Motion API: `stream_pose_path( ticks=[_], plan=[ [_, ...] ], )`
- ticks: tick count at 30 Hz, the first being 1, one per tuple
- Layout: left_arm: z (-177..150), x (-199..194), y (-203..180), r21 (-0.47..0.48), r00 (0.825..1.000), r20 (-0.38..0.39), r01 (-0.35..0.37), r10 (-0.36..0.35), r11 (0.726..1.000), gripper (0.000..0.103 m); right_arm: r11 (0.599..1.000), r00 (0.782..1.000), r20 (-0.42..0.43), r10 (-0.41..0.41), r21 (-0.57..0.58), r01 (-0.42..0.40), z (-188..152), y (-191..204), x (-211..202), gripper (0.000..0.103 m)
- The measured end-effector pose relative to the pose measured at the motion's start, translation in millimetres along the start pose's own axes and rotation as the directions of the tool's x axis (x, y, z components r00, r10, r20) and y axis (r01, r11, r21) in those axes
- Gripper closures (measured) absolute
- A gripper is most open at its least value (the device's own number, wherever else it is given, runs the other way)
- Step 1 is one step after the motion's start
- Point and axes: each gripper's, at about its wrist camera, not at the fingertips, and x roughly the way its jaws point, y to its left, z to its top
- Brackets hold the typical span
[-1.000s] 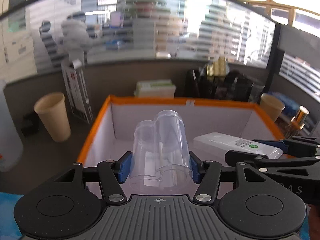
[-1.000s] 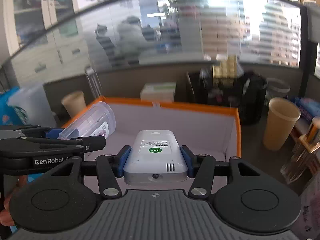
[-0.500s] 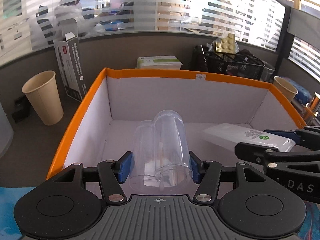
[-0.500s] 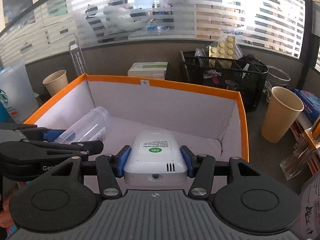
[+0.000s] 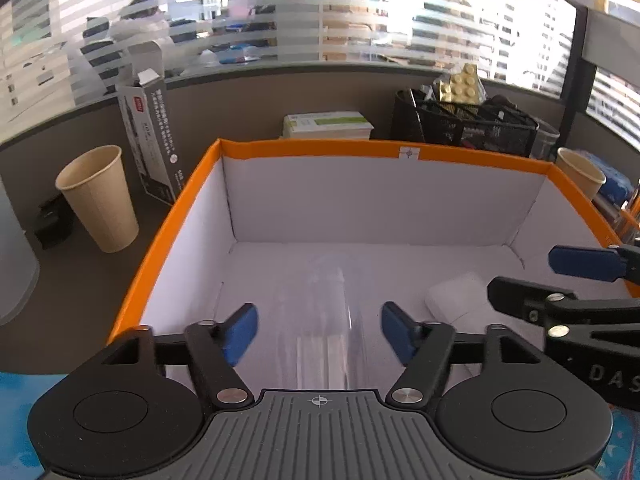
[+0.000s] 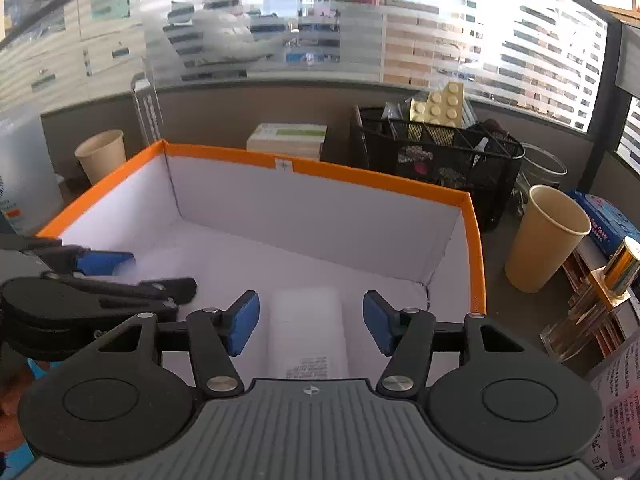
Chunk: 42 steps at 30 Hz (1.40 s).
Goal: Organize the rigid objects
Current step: 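Open both tools to drop the case and device into the orange box, then grasp the white block with the left tool while the right tool grasps the green tube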
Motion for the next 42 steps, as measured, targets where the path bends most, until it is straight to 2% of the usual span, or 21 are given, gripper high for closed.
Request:
stream_pose_path(
  ticks=[3, 5, 10, 16, 20, 24, 30, 36, 40, 42],
  plan=[
    [-1, -13, -1, -0.003, 1.0, 0.02, 0.01, -0.01, 1.0, 0.024, 1.0, 0.999, 0.039, -0.008, -0.006, 0.008, 3, 1, -16, 0.043],
    [-1, -25, -4, 0.005, 0.999, 0.044, 0.009, -0.009, 1.0, 0.016, 1.0, 0.998, 0.059, -0.01, -0.008, 0.011, 5, 1, -29, 0.043],
    [-4, -70, -8, 0.016, 0.987, 0.153, -0.048, 0.045, 0.999, 0.002, 1.0, 0.993, 0.117, -0.02, -0.014, 0.021, 4, 3, -65, 0.043],
    [-15, -123, 0, 0.003, 0.968, 0.241, -0.067, 0.065, 0.998, 0.0, 0.999, 0.98, 0.198, -0.015, -0.029, 0.022, -10, 9, -119, 0.042],
    [-37, -139, 7, -0.01, 0.968, 0.245, -0.054, 0.055, 0.998, 0.0, 0.999, 0.973, 0.229, -0.001, -0.043, 0.011, -36, 12, -149, 0.042],
    [-66, -127, 9, -0.009, 0.982, 0.182, -0.052, 0.053, 0.999, 0.0, 0.999, 0.982, 0.187, 0.002, -0.033, 0.005, -73, 11, -154, 0.042],
    [-106, -100, 1, 0.009, 0.997, 0.077, -0.028, 0.028, 1.0, 0.0, 0.999, 0.998, 0.048, -0.031, 0.012, 0.03, -125, 5, -127, 0.043],
    [-124, -89, -8, 0.034, 0.998, 0.057, -0.035, 0.033, 0.999, 0.0, 0.996, 0.996, -0.02, -0.083, 0.012, 0.084, -159, 1, -114, 0.043],
    [-128, -87, -14, 0.051, 0.995, 0.082, -0.06, 0.056, 0.997, 0.0, 0.997, 0.996, -0.061, -0.057, 0.04, 0.06, -166, -7, -104, 0.046],
    [-128, -87, -17, 0.057, 0.994, 0.089, -0.073, 0.068, 0.996, 0.0, 0.998, 0.997, -0.043, -0.06, 0.031, 0.062, -168, -9, -104, 0.046]
  ],
)
